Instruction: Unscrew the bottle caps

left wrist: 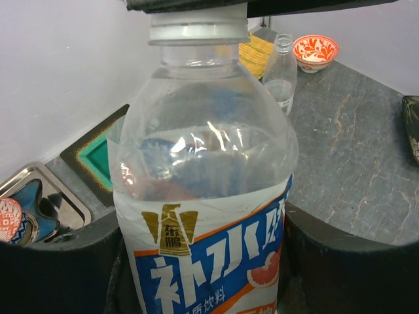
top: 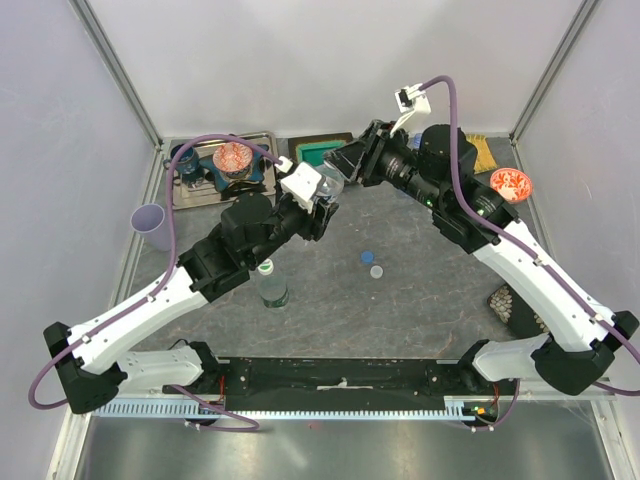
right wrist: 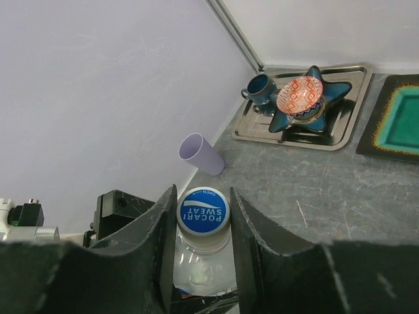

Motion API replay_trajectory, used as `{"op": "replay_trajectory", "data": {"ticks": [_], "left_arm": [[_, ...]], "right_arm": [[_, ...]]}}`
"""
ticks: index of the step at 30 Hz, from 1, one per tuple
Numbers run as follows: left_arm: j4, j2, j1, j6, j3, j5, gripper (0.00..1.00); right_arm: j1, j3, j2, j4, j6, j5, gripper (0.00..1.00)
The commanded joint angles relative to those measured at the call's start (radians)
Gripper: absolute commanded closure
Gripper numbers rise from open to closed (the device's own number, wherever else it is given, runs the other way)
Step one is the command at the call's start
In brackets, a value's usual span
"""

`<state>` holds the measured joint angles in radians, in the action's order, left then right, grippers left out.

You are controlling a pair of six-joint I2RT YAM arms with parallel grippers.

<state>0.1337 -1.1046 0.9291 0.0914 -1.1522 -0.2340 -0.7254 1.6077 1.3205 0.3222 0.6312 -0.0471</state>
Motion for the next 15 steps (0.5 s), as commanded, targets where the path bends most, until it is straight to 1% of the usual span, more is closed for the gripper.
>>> {"op": "replay_trajectory", "data": {"ticks": [1, 2, 4, 5, 9, 13, 15], "left_arm": [[-0.051, 0.003, 0.007, 0.041, -0.007, -0.021, 0.59], [-0.052, 0.002, 0.007, 0.041, -0.006, -0.019, 0.59], [-0.055, 0.002, 0.007, 0.044, -0.007, -0.019, 0.59], [-0.057, 0.005, 0.007, 0.042, -0.009, -0.019, 0.59], [-0.062, 0.014, 0.007, 0.044, -0.015, -0.011, 0.58], [-0.062, 0.031, 0.007, 0.044, -0.023, 0.015, 0.57], [-0.045, 0.04, 0.005, 0.045, -0.032, 0.05, 0.57]], "right_arm": [[0.0, -0.022, -0.012, -0.035, -0.013, 0.023, 0.66], [0.0, -0.023, -0.012, -0.035, -0.013, 0.013, 0.79], [0.0, -0.032, -0.01, -0.035, -0.01, 0.006, 0.97], [-0.002, -0.038, -0.012, -0.035, -0.01, 0.003, 1.0], [-0.002, -0.064, -0.02, -0.04, -0.031, -0.046, 1.0], [-0.002, -0.086, -0.035, -0.043, -0.111, -0.105, 1.0], [0.0, -0.088, -0.05, -0.043, -0.142, -0.129, 1.0]]}}
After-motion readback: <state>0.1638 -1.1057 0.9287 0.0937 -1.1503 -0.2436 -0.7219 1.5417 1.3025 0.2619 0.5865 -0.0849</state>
